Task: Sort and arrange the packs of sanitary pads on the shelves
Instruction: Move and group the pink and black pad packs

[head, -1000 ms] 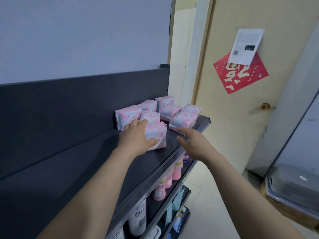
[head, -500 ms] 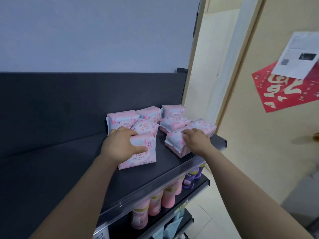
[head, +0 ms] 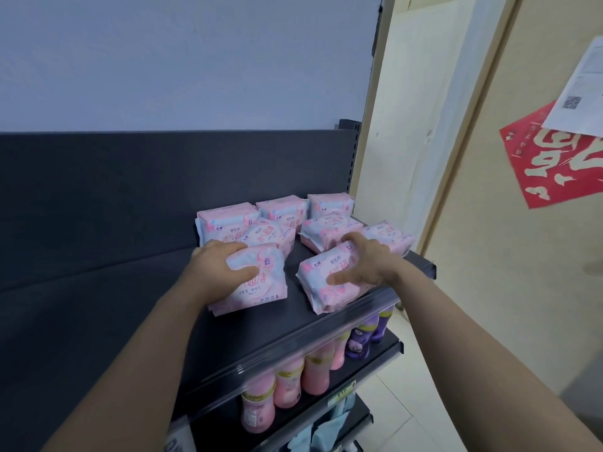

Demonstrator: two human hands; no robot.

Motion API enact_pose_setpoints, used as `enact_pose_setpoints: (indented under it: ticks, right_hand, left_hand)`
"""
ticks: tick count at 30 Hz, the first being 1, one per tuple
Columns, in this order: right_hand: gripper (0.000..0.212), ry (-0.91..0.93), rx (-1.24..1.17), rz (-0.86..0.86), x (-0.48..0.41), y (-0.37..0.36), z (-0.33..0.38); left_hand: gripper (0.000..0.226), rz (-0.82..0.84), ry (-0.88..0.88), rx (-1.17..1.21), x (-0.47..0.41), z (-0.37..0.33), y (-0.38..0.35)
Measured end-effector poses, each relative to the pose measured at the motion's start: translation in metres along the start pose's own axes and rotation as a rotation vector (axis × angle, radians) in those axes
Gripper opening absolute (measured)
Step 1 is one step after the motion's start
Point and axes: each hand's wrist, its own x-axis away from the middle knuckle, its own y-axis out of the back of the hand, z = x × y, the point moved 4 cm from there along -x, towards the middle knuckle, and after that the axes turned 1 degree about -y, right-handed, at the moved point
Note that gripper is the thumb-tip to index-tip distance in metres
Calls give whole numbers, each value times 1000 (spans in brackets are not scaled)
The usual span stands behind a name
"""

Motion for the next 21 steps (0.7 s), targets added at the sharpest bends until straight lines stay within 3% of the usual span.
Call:
enact_pose_setpoints:
  ticks: [3,7,11,15,19,21]
  right_hand:
    - [85,83,-227,32,9,-3,-2]
    - [63,210,-483,102,23,-9,4]
    - [69,245,-556,65,30,-9,6]
    - [92,271,-541,-8,42,3,4]
    - [95,310,-540,8,45,-6,18]
    - [94,300,-557,37,40,-16,23]
  left_hand:
    - [80,84,28,77,-1,2,6]
    - [69,-56,6,120,0,-2,4]
    - [61,-179,31,175,4,-8,-1]
    - [51,-215,26,217,8,-8,-4]
    - [43,-105,16,328,13,-24,-18]
    - [50,-5,14,460,19,-30,-21]
